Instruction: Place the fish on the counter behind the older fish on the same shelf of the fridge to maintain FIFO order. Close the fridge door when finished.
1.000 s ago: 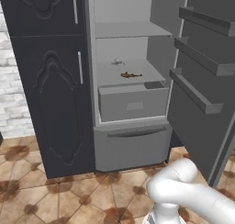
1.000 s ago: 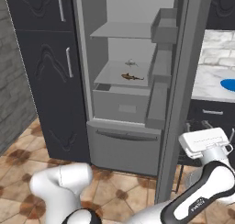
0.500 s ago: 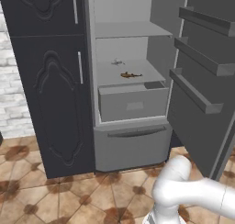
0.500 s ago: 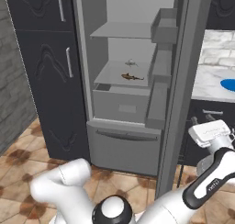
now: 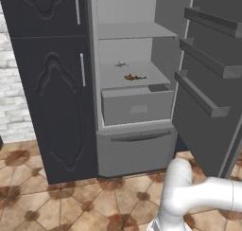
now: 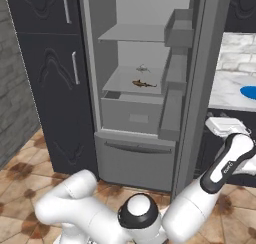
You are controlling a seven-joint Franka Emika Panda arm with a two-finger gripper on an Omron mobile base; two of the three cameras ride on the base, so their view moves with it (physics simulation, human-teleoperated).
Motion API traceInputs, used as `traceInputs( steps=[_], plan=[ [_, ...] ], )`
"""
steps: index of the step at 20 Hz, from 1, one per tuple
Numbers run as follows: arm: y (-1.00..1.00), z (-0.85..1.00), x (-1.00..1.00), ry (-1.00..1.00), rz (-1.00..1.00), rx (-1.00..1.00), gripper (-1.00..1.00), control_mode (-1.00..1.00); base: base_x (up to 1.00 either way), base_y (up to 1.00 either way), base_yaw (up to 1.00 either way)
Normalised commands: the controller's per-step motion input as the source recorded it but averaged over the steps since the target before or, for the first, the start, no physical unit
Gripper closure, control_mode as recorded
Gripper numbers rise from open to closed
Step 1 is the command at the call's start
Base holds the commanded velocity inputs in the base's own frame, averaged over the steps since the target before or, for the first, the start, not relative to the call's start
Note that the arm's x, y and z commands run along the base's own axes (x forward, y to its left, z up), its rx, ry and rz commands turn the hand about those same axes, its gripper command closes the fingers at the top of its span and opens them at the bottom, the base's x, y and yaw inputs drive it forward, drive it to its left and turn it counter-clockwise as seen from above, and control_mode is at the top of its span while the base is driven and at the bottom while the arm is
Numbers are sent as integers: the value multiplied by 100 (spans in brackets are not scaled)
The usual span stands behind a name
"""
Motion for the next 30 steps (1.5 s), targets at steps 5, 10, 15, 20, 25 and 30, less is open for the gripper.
traceInputs(
  steps=[5,10,15,20,25,30],
  plan=[
    [70,-9,6,0,0,-8,-100,-100,0,0,0],
    [100,-10,0,0,0,-13,-100,-100,0,0,0],
    [100,-5,11,0,0,-12,-100,-100,0,0,0],
    [100,-1,27,0,0,-11,-100,-100,0,0,0],
    [100,0,25,0,0,-9,-100,-100,0,0,0],
    [100,0,16,0,-4,-9,-100,-100,0,0,0]
  ],
)
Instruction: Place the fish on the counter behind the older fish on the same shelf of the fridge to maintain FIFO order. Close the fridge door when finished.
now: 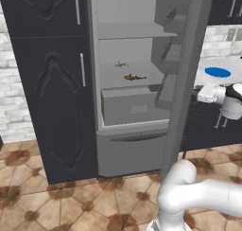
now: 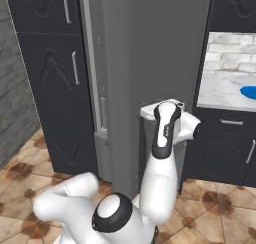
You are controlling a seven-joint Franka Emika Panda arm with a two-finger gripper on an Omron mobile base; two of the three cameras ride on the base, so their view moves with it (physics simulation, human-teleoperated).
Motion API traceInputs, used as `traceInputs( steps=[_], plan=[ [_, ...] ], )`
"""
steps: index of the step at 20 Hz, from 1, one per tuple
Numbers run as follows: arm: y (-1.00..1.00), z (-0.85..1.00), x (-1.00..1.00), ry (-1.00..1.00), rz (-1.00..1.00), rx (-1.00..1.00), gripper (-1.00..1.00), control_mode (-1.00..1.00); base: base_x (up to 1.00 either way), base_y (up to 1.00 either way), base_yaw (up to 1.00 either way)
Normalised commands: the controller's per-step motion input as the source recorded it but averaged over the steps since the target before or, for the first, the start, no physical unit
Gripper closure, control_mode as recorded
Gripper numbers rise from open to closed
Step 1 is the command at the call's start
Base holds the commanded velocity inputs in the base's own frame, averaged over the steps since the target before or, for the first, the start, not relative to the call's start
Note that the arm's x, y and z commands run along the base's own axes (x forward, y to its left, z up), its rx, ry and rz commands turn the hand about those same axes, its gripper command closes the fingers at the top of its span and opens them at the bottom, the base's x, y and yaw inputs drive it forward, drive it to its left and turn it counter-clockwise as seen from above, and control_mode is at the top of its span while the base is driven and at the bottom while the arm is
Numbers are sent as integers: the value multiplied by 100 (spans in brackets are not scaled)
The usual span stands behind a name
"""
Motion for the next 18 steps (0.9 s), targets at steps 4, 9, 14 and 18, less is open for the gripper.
traceInputs(
  steps=[4,9,14,18],
  plan=[
    [100,4,24,0,-12,-10,-100,-100,0,0,0],
    [100,17,40,0,-24,-9,-100,-100,0,0,0],
    [85,31,62,0,-31,-10,-100,-100,0,0,0],
    [45,42,78,0,-34,-9,-100,-100,0,0,0]
  ],
)
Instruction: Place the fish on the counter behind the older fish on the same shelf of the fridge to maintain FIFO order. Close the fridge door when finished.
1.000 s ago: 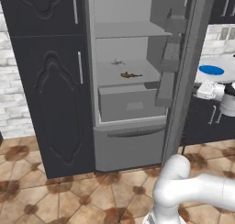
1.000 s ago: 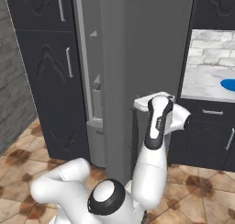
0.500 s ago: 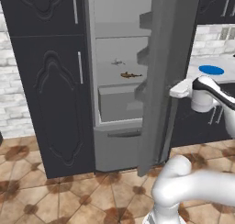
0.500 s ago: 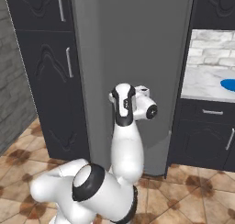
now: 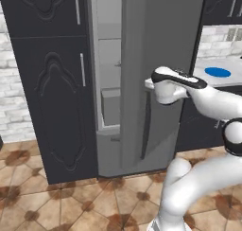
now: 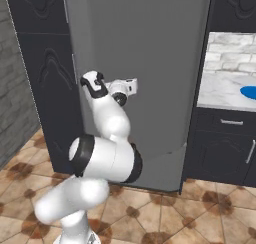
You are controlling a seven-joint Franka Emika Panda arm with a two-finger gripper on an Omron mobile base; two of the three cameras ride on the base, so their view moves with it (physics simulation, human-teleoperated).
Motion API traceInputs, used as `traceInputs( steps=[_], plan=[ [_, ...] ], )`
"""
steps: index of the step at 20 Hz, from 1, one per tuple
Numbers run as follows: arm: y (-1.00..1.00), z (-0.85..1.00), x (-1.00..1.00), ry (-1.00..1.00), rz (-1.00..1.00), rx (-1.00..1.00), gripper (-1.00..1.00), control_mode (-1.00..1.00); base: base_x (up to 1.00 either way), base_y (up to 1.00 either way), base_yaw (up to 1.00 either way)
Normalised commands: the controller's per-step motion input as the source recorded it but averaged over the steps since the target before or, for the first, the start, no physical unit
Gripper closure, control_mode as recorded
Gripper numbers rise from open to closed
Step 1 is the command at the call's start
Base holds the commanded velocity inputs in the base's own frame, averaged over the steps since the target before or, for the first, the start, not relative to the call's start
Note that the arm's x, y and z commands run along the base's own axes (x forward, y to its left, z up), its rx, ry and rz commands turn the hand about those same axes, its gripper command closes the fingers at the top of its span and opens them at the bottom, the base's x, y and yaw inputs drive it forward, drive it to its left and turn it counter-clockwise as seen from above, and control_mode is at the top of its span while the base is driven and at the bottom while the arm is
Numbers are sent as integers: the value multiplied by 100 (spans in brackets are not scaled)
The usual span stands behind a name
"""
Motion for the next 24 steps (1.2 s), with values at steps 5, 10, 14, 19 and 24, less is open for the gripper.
traceInputs(
  steps=[5,10,14,19,24],
  plan=[
    [22,37,75,0,-34,-7,-100,-100,0,0,0],
    [3,35,72,0,-34,-5,-100,-100,0,0,0],
    [0,56,69,0,-34,-4,-100,-100,0,0,0],
    [14,59,74,1,-33,-4,-100,-100,0,0,0],
    [32,26,80,2,-28,-2,-100,-100,0,0,0]
  ],
)
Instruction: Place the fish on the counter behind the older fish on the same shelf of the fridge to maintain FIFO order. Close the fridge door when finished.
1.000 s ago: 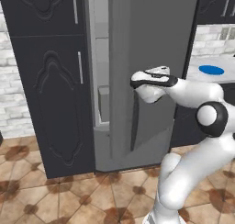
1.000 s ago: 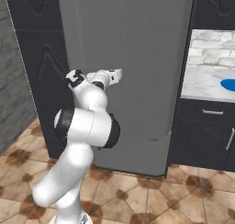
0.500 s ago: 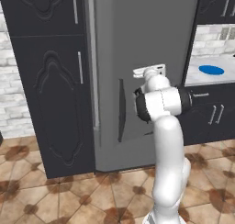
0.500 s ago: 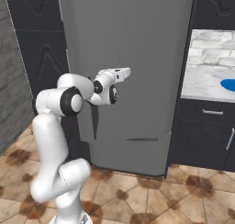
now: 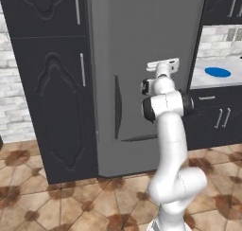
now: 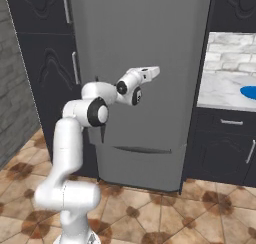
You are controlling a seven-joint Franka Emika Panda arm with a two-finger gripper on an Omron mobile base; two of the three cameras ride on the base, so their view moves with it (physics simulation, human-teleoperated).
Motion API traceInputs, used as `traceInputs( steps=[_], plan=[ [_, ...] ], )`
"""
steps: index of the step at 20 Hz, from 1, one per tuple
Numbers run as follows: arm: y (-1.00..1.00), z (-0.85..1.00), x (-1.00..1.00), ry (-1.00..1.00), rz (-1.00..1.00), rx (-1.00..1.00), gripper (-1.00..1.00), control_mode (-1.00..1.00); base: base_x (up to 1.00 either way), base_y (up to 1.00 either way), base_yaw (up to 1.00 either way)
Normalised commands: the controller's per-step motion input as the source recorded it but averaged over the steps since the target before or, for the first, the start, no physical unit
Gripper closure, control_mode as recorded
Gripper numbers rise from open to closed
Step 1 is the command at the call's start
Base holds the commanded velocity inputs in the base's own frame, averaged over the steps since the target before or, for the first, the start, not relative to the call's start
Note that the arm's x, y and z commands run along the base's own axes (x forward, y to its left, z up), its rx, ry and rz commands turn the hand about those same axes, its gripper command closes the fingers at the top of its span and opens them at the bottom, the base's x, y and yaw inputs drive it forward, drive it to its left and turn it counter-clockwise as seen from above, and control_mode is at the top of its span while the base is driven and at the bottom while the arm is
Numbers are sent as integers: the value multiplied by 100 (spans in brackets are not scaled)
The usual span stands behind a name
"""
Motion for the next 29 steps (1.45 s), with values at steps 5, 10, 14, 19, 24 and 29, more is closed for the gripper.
traceInputs(
  steps=[5,10,14,19,24,29],
  plan=[
    [46,13,79,2,-26,-1,-100,-100,0,0,0],
    [50,5,84,3,-24,0,-100,-100,0,0,0],
    [54,4,99,3,-22,0,-100,-100,0,0,0],
    [50,16,98,3,-21,0,-100,-100,0,0,0],
    [50,16,62,4,-19,0,-100,-100,0,0,0],
    [14,18,-87,-1,-10,0,-100,-100,0,0,0]
  ],
)
